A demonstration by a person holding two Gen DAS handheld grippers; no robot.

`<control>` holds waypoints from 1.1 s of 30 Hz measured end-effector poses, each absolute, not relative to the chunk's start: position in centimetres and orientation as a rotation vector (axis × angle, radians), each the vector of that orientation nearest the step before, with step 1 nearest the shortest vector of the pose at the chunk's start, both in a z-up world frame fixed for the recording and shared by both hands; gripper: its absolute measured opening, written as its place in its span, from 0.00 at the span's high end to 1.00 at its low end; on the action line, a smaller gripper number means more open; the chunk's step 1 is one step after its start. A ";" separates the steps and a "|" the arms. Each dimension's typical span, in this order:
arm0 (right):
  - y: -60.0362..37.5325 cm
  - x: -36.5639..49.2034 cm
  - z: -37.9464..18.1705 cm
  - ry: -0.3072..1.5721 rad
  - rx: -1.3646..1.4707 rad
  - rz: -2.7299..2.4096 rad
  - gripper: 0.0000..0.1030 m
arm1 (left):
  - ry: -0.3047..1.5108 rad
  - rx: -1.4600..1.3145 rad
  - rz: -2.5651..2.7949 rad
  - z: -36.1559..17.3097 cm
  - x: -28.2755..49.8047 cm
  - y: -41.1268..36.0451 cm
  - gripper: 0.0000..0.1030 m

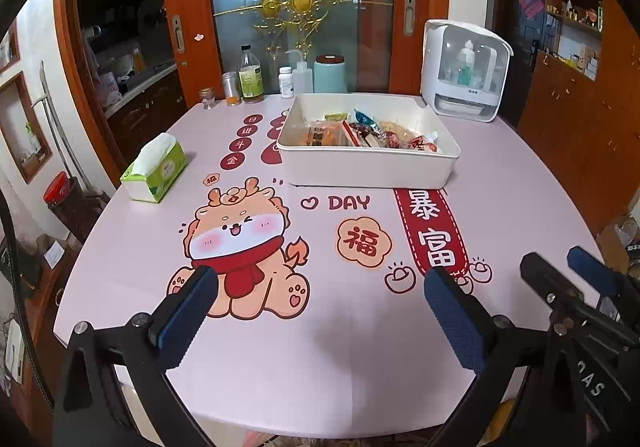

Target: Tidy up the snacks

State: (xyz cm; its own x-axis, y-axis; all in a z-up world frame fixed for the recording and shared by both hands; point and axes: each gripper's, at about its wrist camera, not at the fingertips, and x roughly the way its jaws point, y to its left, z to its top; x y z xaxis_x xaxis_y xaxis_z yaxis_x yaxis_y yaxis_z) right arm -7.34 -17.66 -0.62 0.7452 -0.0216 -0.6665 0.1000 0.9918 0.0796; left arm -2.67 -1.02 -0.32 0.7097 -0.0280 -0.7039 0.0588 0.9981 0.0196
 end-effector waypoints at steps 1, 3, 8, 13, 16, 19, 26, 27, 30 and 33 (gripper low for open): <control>-17.7 -7.3 -0.6 0.726 0.114 -0.069 0.38 | 0.782 0.042 -0.049 -0.4 -2.7 -1.0 0.01; -17.8 -7.3 -0.6 0.726 0.117 -0.073 0.38 | 0.788 0.043 -0.055 -0.4 -2.7 -1.1 0.01; -18.0 -7.2 -0.8 0.737 0.117 -0.083 0.38 | 0.795 0.055 -0.063 -0.5 -2.5 -1.4 0.01; -18.0 -6.9 -0.9 0.747 0.101 -0.101 0.38 | 0.800 0.062 -0.067 -0.5 -2.3 -1.7 0.01; -18.1 -7.0 -0.9 0.747 0.103 -0.103 0.38 | 0.804 0.059 -0.074 -0.6 -2.2 -1.8 0.01; -18.2 -7.0 -0.8 0.744 0.105 -0.104 0.38 | 0.805 0.059 -0.077 -0.6 -2.1 -1.9 0.01; -18.3 -6.9 -0.8 0.741 0.100 -0.106 0.38 | 0.805 0.060 -0.076 -0.7 -1.9 -2.0 0.01; -18.4 -6.8 -0.7 0.740 0.101 -0.104 0.38 | 0.807 0.059 -0.077 -0.7 -1.9 -2.0 0.01; -18.5 -6.7 -0.7 0.740 0.111 -0.091 0.38 | 0.817 0.049 -0.080 -0.7 -1.4 -1.8 0.01; -18.5 -6.6 -0.6 0.740 0.111 -0.092 0.38 | 0.825 0.046 -0.083 -0.7 -1.1 -1.8 0.01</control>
